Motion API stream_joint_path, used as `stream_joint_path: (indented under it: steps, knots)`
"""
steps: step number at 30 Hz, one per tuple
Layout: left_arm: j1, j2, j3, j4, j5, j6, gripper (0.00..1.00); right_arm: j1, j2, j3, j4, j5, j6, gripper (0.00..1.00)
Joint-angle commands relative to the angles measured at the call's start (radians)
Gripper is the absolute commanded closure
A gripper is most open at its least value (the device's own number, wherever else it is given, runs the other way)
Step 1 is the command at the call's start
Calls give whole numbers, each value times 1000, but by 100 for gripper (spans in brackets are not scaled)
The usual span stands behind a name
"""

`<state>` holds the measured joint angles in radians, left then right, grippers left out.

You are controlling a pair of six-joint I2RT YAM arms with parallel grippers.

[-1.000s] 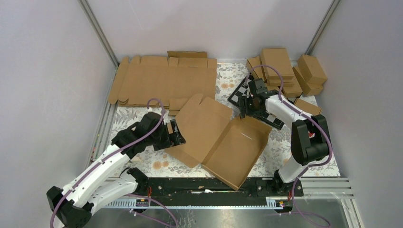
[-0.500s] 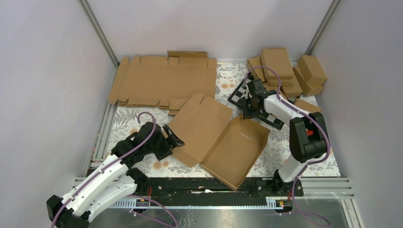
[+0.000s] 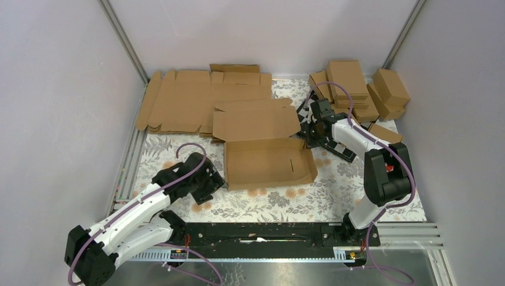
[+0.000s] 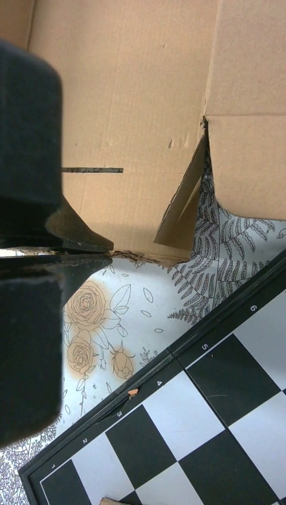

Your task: Fold the paper box

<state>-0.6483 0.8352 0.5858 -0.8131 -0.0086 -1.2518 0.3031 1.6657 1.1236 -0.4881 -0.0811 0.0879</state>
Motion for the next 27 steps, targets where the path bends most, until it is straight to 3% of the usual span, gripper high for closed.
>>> stream_joint_path:
  steps: [1,7,11,18,27]
  knots:
    - [35,42,54,109,-87,75,26,8,-54,6,-5,-31,6,100]
    - [248,161,170,279,69,404,20,10,-81,-9,-7,-57,20,100]
    - [274,266,272,304,153,591,26,13,-103,-20,-20,-71,35,100]
    - [274,286,316,313,122,686,21,16,-162,-68,-21,-52,58,100]
    - [274,266,347,333,180,725,15,29,-213,-94,-37,-74,77,100]
